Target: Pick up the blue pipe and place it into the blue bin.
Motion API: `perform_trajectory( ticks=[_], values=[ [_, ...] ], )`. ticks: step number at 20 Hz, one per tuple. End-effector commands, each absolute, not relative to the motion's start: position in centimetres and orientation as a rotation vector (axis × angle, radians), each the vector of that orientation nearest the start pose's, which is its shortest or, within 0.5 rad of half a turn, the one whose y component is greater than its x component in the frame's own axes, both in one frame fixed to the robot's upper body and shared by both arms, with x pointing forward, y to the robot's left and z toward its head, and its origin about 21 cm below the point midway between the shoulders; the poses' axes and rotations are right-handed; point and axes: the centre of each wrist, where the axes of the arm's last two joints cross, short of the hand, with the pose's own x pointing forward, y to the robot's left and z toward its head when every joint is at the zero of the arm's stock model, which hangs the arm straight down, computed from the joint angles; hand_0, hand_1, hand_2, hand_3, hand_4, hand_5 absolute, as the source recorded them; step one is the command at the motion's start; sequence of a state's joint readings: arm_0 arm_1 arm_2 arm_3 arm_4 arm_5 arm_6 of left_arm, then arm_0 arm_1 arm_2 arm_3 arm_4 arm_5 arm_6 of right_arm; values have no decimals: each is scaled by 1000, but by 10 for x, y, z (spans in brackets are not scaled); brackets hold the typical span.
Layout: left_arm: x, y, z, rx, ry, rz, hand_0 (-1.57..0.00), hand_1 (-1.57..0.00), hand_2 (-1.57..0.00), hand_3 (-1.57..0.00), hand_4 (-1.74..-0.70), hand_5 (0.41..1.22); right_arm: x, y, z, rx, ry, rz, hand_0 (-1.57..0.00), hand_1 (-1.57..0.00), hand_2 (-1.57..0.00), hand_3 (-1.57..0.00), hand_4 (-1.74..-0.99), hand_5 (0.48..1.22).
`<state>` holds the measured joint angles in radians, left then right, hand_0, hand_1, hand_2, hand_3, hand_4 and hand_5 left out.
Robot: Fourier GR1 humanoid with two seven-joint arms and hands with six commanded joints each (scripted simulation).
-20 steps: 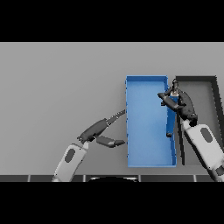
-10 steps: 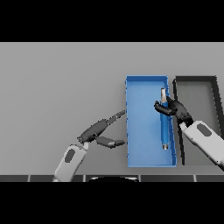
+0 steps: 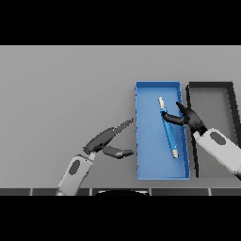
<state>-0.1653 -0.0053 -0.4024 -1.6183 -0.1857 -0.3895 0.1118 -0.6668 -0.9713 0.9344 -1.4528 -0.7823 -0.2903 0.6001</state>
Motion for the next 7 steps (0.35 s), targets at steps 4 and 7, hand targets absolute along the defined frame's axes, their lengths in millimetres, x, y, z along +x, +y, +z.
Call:
perform_trajectory(
  ticks=[4,7],
  values=[
    [259,109,46,-411,-1539,-889,1,1,1,1,-885,431,312,-258,105,-248,-838,589,-6,-5,-5,-3,-1022,658],
    [269,104,50,-407,-1544,-881,1,1,1,1,-885,431,310,-262,108,-246,-835,597,-6,-5,-5,-3,-1022,643]
  ],
)
